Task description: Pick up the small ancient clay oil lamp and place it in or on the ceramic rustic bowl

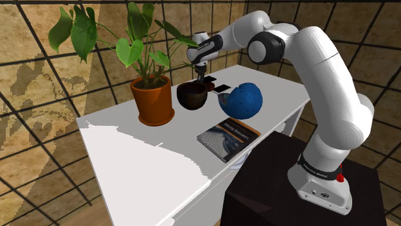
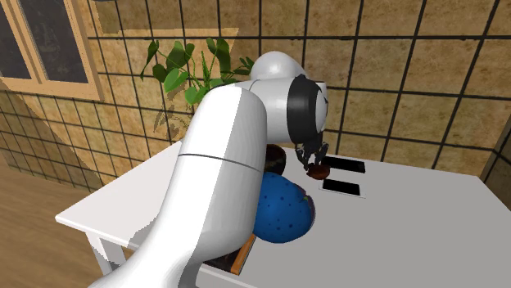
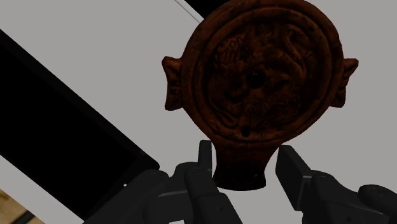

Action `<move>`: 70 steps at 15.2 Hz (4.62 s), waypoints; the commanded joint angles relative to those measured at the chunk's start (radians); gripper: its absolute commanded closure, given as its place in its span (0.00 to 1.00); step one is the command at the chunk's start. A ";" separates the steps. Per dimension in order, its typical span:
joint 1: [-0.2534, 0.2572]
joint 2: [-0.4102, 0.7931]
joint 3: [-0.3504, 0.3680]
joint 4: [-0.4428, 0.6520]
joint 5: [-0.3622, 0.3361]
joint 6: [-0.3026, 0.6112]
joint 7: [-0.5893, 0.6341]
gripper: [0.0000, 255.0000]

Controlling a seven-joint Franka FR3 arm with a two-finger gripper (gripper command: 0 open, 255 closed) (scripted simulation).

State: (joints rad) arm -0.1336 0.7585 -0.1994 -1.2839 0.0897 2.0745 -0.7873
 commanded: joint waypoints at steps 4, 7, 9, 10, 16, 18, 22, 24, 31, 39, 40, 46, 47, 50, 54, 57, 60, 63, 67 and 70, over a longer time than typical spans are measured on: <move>0.001 -0.024 -0.003 0.023 -0.004 -0.046 0.001 1.00; 0.000 -0.037 -0.005 0.042 -0.006 -0.079 0.001 1.00; 0.000 -0.045 -0.006 0.056 -0.007 -0.100 0.001 1.00; 0.000 -0.048 -0.006 0.065 -0.008 -0.112 0.001 1.00; -0.003 -0.063 -0.008 0.121 -0.010 -0.182 0.001 1.00; -0.004 -0.066 -0.009 0.143 -0.011 -0.207 0.001 1.00; -0.007 -0.068 -0.010 0.194 -0.012 -0.260 0.001 1.00; -0.009 -0.067 -0.010 0.223 -0.012 -0.288 0.001 1.00; -0.021 -0.047 -0.010 0.352 -0.010 -0.396 0.000 1.00; 0.039 -0.141 -0.009 0.251 -0.028 -0.392 0.049 1.00; 0.060 -0.173 -0.009 0.200 -0.034 -0.373 0.067 1.00; 0.173 -0.315 0.009 -0.017 -0.072 -0.302 0.183 1.00; 0.190 -0.333 0.013 -0.043 -0.077 -0.294 0.204 1.00; 0.240 -0.379 0.028 -0.110 -0.093 -0.277 0.267 1.00; 0.279 -0.408 0.042 -0.177 -0.104 -0.241 0.319 1.00; 0.279 -0.406 0.042 -0.214 -0.104 -0.202 0.321 1.00; 0.279 -0.401 0.043 -0.247 -0.104 -0.164 0.322 1.00; 0.280 -0.394 0.043 -0.278 -0.103 -0.126 0.323 1.00; 0.280 -0.387 0.044 -0.303 -0.102 -0.094 0.324 1.00; 0.280 -0.387 0.044 -0.303 -0.102 -0.094 0.324 1.00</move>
State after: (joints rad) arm 0.1459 0.3717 -0.1556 -1.5866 -0.0127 1.9798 -0.4628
